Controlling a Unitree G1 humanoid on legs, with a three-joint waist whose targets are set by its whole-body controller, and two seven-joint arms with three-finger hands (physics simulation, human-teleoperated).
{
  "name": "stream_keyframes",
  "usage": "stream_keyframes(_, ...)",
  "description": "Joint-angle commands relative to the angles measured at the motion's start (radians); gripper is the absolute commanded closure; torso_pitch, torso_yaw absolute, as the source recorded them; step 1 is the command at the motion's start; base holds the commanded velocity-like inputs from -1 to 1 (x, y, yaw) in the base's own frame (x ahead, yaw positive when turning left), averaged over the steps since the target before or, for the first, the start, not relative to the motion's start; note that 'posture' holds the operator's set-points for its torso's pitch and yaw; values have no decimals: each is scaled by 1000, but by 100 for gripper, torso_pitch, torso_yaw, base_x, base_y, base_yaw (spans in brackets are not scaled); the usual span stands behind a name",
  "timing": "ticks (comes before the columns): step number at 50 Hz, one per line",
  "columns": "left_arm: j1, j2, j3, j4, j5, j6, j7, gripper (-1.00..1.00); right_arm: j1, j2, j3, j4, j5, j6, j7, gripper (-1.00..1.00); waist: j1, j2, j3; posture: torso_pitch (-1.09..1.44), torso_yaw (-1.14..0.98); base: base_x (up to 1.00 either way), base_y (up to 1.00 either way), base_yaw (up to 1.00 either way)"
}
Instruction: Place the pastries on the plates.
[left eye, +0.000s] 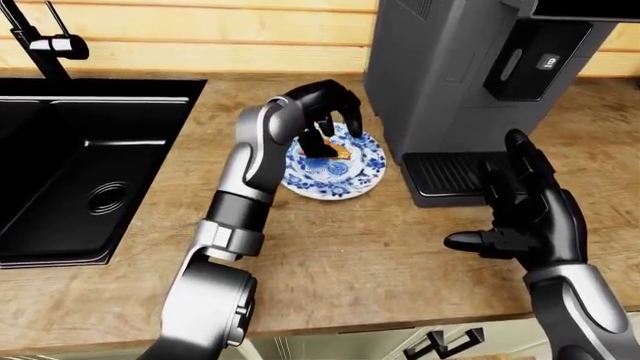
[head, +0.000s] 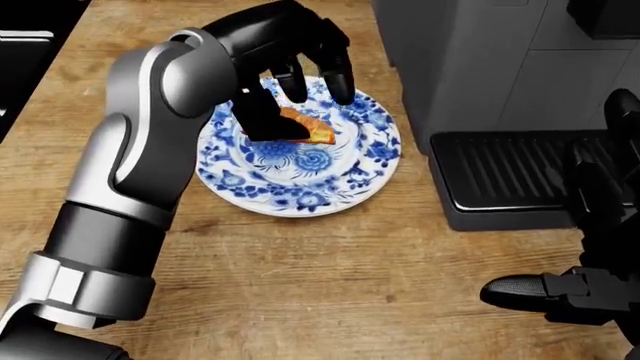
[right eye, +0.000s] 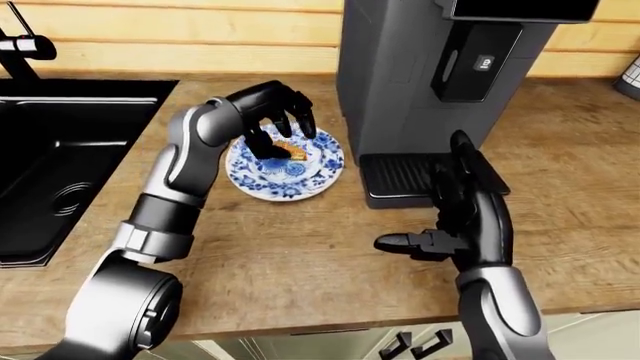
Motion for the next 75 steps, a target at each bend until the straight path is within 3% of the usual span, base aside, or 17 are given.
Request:
stream_keyframes(1, -41, 6, 11, -38, -4, -12, 14, -6, -20, -12, -8, -38, 8, -23, -2, -100, 1, -4, -25, 0, 0, 0, 0, 0)
stream_keyframes(13, -67, 25, 23, -104, -7, 20, -45, -29, -36, -35, -52, -81, 56, 34, -23, -100, 0, -5, -25, 0, 0, 0, 0, 0)
stream_keyframes(28, 55, 93, 67, -569, -18, 195, -262, -34, -78, -76, -108, -222, 187, 198, -128, -100, 3, 12, -28, 0, 0, -4, 0, 0)
stream_keyframes(33, 139, 113, 97, -759, -51, 310, -289, -84, -145, -114, -149, -284, 310, 316, -230, -100, 3, 23, -34, 0, 0, -60, 2, 0)
stream_keyframes(39, 247, 103, 110, -948, -64, 433, -256, -100, -193, -181, -154, -311, 473, 360, -374, -100, -1, -24, -26, 0, 0, -66, 14, 0)
stream_keyframes(47, 312, 78, 125, -1069, -121, 630, -111, -100, -277, -329, -133, -269, 710, 344, -611, -100, 17, 15, -24, 0, 0, -66, 21, 0)
stream_keyframes(50, 362, 41, 138, -1151, -183, 728, -33, -100, -287, -362, -109, -255, 742, 311, -649, -100, 19, 92, -46, 0, 0, -48, 26, 0)
stream_keyframes(52, 444, 13, 145, -1219, -253, 787, 49, -100, -288, -371, -93, -238, 730, 285, -648, -100, 15, 65, 17, 0, 0, -8, 26, 0)
stream_keyframes(60, 685, 5, 125, -1404, -476, 733, 225, -100, -316, -397, -78, -191, 707, 261, -650, -100, -13, -4, 28, 0, 0, -1, 27, 0)
stream_keyframes(62, 708, 3, 137, -1439, -514, 730, 255, -100, -329, -393, -63, -183, 688, 265, -649, -100, -21, -66, 29, 0, 0, -1, 59, 0)
stream_keyframes(63, 723, 7, 142, -1447, -537, 726, 263, -100, -334, -390, -57, -180, 678, 267, -645, -100, -20, -139, -9, 0, 0, -1, 77, 0)
stream_keyframes(64, 730, 1, 160, -1459, -560, 714, 290, -100, -339, -385, -51, -174, 665, 267, -639, -100, -32, -70, 47, 0, 0, -1, 80, 0)
stream_keyframes(67, 737, 12, 212, -1475, -647, 718, 356, -100, -357, -357, -17, -152, 596, 265, -611, -100, -17, -91, -5, 0, 0, -1, 100, 0)
stream_keyframes(70, 768, 42, 234, -1482, -711, 700, 391, -100, -381, -317, 24, -130, 533, 262, -587, -100, 4, -69, 21, 0, 0, 0, 67, 33)
stream_keyframes(72, 770, 57, 240, -1487, -735, 709, 407, -100, -390, -293, 41, -121, 493, 263, -567, -100, -25, 51, 51, 0, 0, 0, 0, 100)
stream_keyframes(74, 756, 75, 255, -1486, -760, 729, 421, -100, -390, -270, 58, -108, 443, 255, -535, -100, -2, 160, 1, 0, 0, 0, 0, 100)
stream_keyframes(75, 749, 85, 260, -1488, -768, 740, 424, -100, -395, -262, 65, -101, 424, 253, -523, -100, 12, 94, 38, 0, 0, 0, 0, 100)
